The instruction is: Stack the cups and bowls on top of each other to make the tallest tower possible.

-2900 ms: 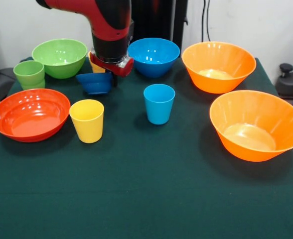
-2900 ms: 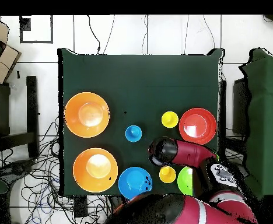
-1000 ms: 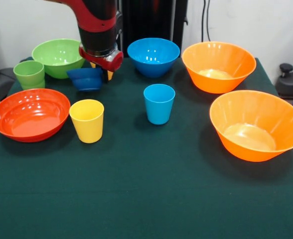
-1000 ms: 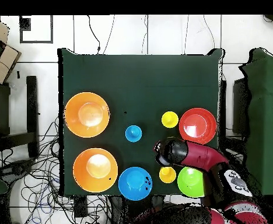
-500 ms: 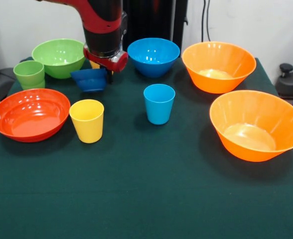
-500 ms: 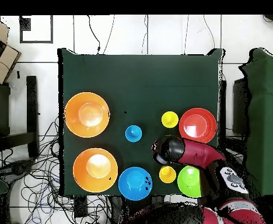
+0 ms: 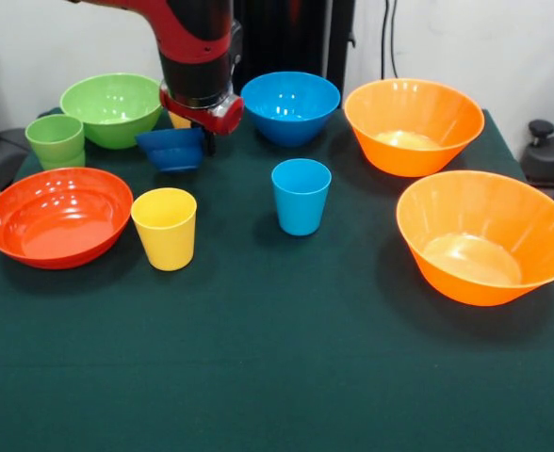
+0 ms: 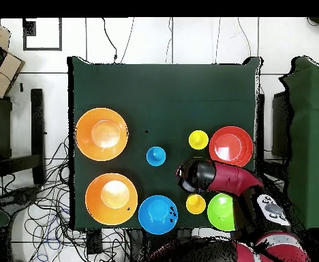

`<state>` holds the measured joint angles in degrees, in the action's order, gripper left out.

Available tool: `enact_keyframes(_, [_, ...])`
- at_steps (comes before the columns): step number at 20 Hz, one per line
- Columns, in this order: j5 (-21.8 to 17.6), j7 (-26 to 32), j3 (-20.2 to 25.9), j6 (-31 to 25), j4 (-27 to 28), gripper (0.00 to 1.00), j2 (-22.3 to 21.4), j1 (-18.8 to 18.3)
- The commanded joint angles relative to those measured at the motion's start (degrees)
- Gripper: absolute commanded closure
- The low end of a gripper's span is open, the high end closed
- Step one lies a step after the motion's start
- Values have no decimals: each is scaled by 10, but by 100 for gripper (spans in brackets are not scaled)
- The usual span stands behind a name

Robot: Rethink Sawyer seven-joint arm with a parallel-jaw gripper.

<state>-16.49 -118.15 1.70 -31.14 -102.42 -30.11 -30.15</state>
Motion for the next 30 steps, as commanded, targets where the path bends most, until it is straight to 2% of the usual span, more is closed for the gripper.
enact_keyframes(1, [-6,43,66,-66,57,100,-4,17])
enact_keyframes(30, [-2,39,77,-116,106,100,9,34])
